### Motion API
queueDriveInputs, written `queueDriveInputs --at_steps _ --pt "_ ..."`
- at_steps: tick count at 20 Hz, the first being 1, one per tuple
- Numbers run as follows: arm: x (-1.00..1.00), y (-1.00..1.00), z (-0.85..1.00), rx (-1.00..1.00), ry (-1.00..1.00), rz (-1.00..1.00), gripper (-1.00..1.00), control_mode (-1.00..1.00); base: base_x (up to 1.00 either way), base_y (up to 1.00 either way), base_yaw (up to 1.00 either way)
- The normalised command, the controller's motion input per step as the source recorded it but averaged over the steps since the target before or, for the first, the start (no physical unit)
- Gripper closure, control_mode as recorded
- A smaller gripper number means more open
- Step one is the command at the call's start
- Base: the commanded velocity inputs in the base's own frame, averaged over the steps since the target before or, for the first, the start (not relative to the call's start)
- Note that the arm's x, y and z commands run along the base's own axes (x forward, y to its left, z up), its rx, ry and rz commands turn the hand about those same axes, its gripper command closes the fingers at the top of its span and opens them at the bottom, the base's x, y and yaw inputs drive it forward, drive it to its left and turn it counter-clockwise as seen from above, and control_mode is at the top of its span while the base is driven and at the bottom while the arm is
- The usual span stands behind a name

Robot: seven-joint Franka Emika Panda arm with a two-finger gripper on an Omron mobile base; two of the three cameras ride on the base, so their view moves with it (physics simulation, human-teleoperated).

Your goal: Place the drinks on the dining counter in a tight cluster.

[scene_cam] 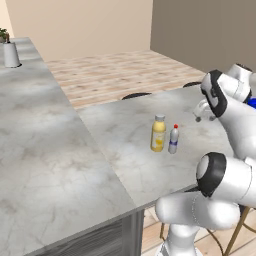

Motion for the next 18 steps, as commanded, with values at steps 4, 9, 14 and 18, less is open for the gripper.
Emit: queueDriveInputs --at_steps 4,9,14,18 --pt "-0.62 0.03 0.01 -0.04 0.1 -0.64 -1.0 -1.0 0.0 0.0 0.0" --pt "-0.82 0.28 0.0 -0.05 0.02 -0.52 -1.0 -1.0 0.0 0.0 0.0" --pt "-0.94 0.55 0.01 -0.08 0.0 -0.22 -1.0 -1.0 0.0 0.0 0.0" --pt "-0.93 0.64 0.18 -0.05 -0.01 -0.02 -1.0 -1.0 0.0 0.0 0.0"
